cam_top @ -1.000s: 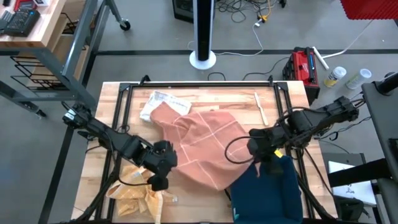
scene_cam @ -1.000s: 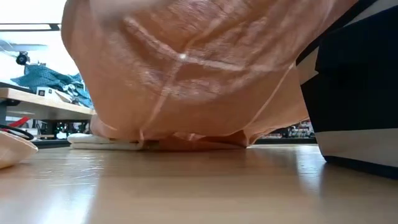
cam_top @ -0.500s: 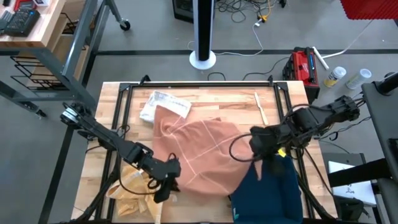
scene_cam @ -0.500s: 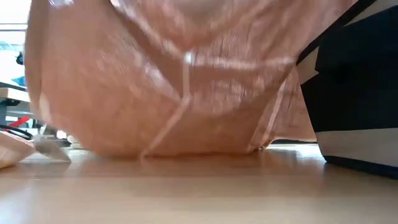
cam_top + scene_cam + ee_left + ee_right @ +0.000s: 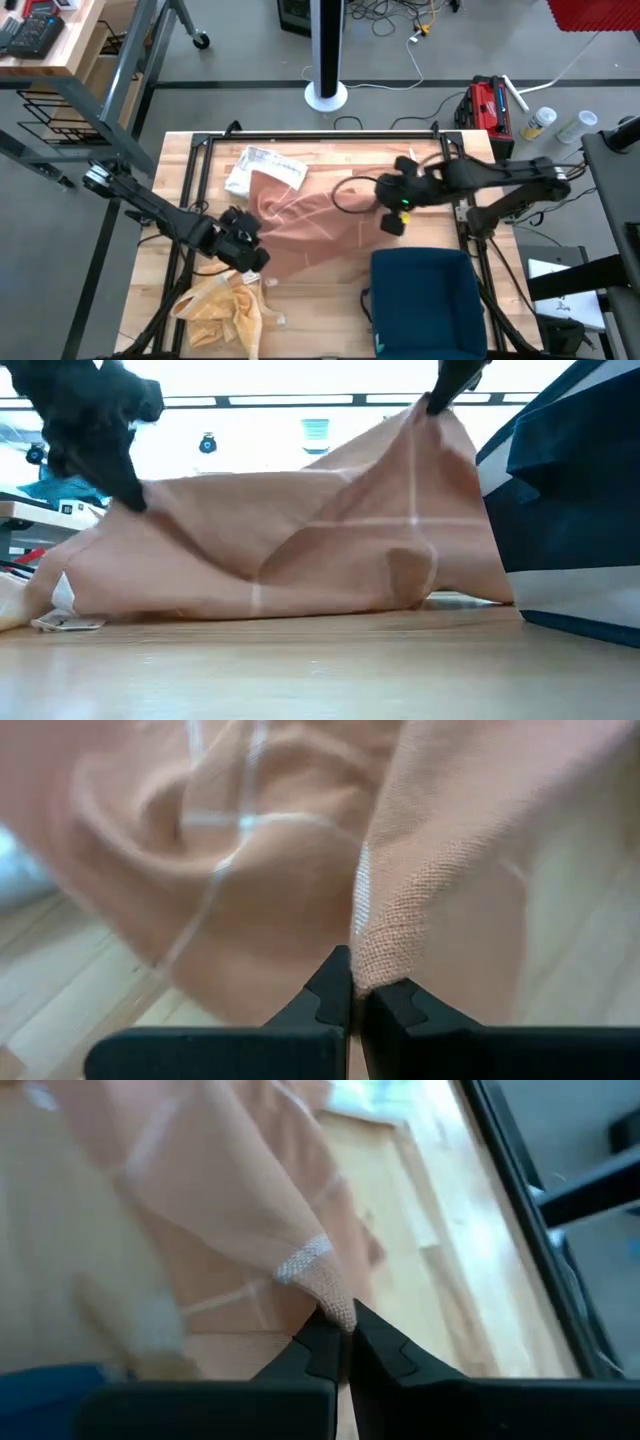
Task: Fold towel
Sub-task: Fold the brown towel
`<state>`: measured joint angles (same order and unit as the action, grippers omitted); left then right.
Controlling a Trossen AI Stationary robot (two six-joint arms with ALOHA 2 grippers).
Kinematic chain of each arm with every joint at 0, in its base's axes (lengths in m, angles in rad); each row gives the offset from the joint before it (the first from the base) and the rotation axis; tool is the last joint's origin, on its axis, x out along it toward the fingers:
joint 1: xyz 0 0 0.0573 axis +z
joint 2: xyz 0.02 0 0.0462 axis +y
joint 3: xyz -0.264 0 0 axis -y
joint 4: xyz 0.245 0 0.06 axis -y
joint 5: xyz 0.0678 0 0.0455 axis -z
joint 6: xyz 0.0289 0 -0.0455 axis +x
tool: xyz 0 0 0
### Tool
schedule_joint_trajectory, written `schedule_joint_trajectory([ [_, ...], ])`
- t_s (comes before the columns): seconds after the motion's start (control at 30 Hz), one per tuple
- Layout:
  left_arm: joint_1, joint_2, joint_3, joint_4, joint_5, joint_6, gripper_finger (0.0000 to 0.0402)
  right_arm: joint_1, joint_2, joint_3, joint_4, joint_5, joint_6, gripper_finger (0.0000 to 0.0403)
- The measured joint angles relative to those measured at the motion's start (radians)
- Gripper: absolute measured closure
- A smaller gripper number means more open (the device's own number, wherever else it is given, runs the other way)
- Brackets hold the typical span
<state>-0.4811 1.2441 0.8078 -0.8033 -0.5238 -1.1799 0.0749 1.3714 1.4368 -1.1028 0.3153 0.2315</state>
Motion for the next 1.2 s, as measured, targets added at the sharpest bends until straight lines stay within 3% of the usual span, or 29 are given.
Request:
schedule_joint_trajectory([
  [0.27,0.057,-0.002,-0.177,0.008,-0.018,-0.201,0.0401,-0.162,0.167,-0.002,0.129,0.000,-0.202,0.0401],
  [0.57,0.105,-0.003,-0.213,0.082,-0.113,-0.196,0.0393,-0.295,0.264,-0.002,0.260,-0.002,-0.285,0.0392],
  [0.7,0.126,-0.024,-0.213,0.076,-0.103,-0.194,0.0360,-0.350,0.282,-0.002,0.263,0.000,-0.296,0.0350],
  [1.03,0.150,-0.106,-0.216,-0.037,0.042,-0.213,0.0283,-0.432,0.248,0.019,0.273,-0.010,-0.301,0.0242],
  [1.2,0.149,-0.172,-0.204,-0.035,0.051,-0.209,0.0261,-0.445,0.232,0.065,0.273,-0.096,-0.318,0.0215],
])
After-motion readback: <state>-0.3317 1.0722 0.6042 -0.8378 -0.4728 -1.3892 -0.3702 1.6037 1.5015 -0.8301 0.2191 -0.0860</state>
